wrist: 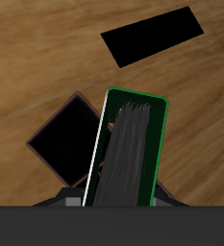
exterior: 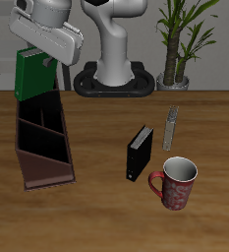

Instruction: Place the green book into the right desk caddy's right compartment

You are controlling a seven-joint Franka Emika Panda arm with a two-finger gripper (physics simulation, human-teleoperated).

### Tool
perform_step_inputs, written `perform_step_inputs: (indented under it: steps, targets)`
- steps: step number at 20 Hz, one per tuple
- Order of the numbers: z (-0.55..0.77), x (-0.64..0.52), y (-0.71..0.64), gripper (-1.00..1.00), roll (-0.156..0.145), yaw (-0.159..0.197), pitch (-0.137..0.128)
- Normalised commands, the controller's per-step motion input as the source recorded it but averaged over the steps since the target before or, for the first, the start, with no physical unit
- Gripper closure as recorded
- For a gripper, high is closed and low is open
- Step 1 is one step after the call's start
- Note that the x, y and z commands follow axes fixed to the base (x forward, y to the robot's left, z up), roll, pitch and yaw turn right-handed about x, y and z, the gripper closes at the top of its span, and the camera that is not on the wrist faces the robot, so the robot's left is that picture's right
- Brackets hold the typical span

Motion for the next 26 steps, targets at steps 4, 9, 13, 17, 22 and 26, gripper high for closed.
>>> perform_step_inputs:
  steps: [4, 9, 13, 17, 22, 26]
  targets:
    - [0.03, -0.63, -0.07, 1.0, -0.042, 0.02, -0.057]
    - [0.0, -0.51, -0.02, 1.0, -0.017, -0.022, -0.001]
    - [-0.09, -0.44, 0.07, 1.0, 0.006, 0.053, -0.031]
    - [-0.11, -0.43, 0.04, 1.0, 0.007, 0.059, -0.013]
    - [-0.12, -0.5, -0.01, 1.0, -0.006, 0.069, -0.006]
    - [-0.02, -0.38, -0.03, 1.0, -0.008, 0.012, -0.02]
